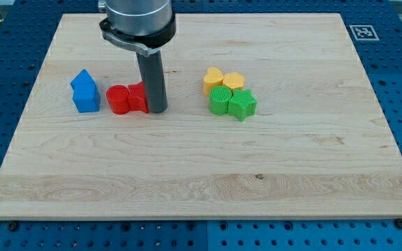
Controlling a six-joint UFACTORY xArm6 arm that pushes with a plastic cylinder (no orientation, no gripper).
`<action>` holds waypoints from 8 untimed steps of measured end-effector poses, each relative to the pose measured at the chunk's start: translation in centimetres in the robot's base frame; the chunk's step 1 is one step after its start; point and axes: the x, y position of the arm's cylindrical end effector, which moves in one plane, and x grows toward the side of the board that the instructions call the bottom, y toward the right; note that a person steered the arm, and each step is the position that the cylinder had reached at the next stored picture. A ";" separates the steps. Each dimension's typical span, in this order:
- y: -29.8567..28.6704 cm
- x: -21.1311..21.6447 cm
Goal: Slightly move the star towards top
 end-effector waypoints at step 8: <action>-2.6 -6.6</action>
